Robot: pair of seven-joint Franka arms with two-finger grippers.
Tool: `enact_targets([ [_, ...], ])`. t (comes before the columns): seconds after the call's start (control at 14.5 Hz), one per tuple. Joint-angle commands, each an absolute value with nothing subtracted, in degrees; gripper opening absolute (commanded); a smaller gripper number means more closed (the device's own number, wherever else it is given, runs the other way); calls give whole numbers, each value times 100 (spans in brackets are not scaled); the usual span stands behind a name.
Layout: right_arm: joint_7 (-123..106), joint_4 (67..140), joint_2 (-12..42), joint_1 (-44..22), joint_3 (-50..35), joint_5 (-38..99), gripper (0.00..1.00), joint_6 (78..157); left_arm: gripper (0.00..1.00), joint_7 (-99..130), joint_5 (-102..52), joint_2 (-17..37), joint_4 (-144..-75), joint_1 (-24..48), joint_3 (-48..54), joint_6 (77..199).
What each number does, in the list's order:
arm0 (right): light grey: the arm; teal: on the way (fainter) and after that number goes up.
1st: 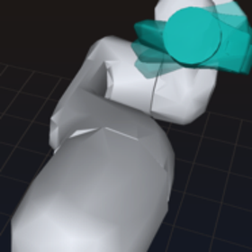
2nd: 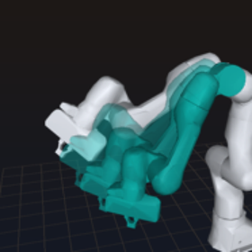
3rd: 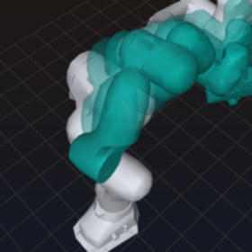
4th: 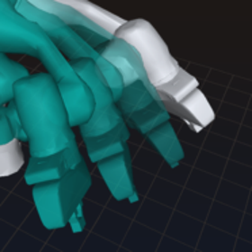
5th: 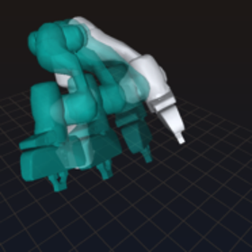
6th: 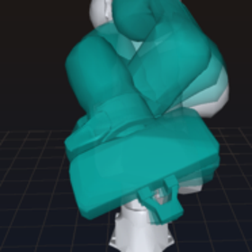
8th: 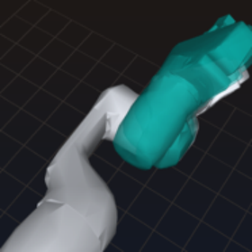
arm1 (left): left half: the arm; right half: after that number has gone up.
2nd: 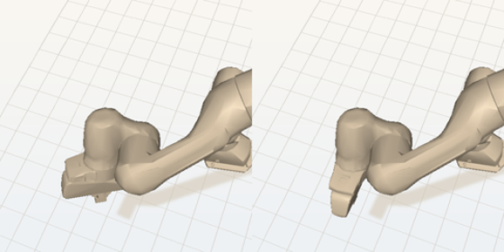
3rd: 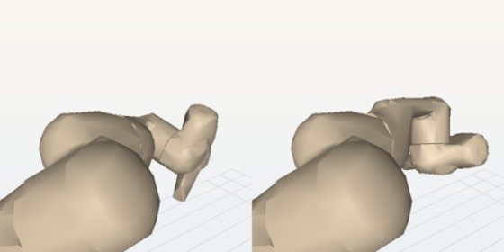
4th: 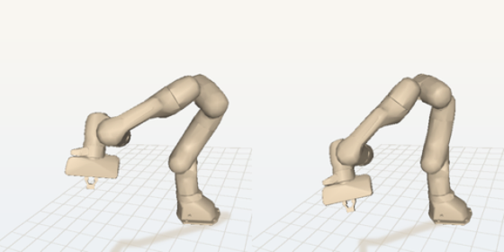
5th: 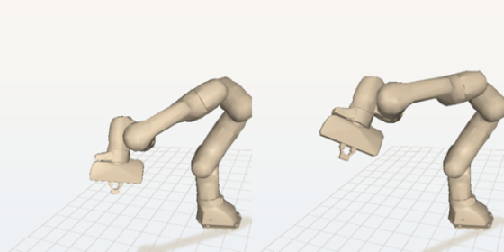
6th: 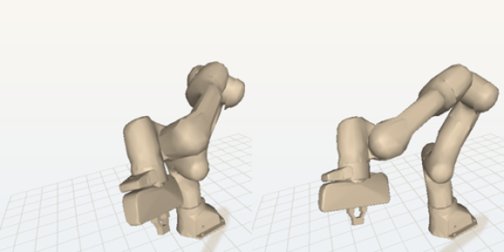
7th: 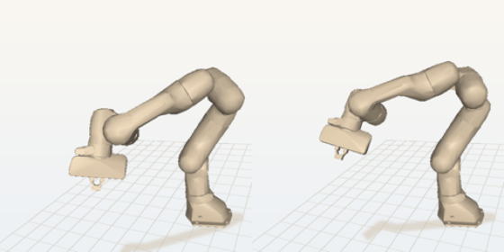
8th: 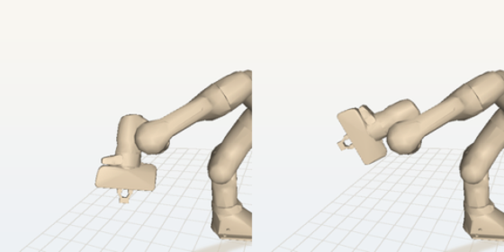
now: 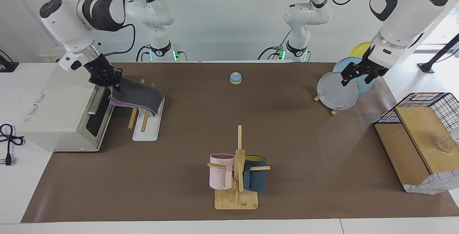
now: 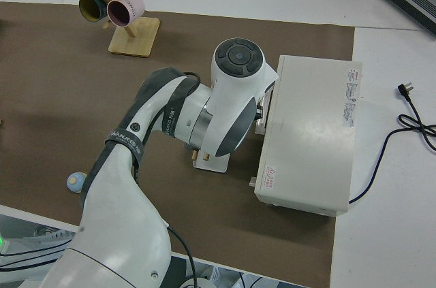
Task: Fold towel and hang on rack
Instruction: 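Carry the towel to the dowel rack with the right gripper while the left retracts, then release the towel over the dowel rods and withdraw the right gripper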
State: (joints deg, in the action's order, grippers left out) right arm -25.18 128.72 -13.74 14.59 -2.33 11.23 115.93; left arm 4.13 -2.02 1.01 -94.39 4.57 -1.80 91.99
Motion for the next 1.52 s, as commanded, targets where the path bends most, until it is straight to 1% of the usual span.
enact_targets([
  [0.0, -2619, 12920, -1442, 1503, -281, 801, 100, 11628, 100, 10, -88, 89, -9306, 510, -229, 9008],
  [0.14, -2602, 12719, -1398, 1468, -281, 607, 100, 11497, 100, 9, -88, -26, -9588, 510, -246, 9227],
  [0.21, -2593, 12474, -1337, 1459, -281, 459, 100, 11244, 100, 9, -88, -44, -9641, 510, -246, 9281],
  [0.41, -2471, 11351, -925, 1424, -334, 106, 100, 10226, 100, 9, -88, -44, -9633, 562, -255, 9290],
  [0.55, -1806, 10463, -582, 1022, -369, 18, 100, 9364, 100, 9, 8, -18, -9598, 624, -255, 9325],
  [0.62, -1341, 10067, -441, 819, -369, -104, 100, 8995, 100, 9, 87, -26, -9615, 763, -255, 9343],
  [0.83, -678, 9099, -80, 388, -369, -158, 100, 8010, 100, 17, 193, -35, -9624, 835, -255, 9343],
  [0.97, -135, 9035, -18, 54, -369, -167, 100, 7919, 100, 9, 185, -44, -9624, 826, -255, 9325],
  [1.45, -26, 9026, -62, 141, -360, -176, 100, 7796, 100, 70, 185, -62, -9624, 835, -237, 9343],
])
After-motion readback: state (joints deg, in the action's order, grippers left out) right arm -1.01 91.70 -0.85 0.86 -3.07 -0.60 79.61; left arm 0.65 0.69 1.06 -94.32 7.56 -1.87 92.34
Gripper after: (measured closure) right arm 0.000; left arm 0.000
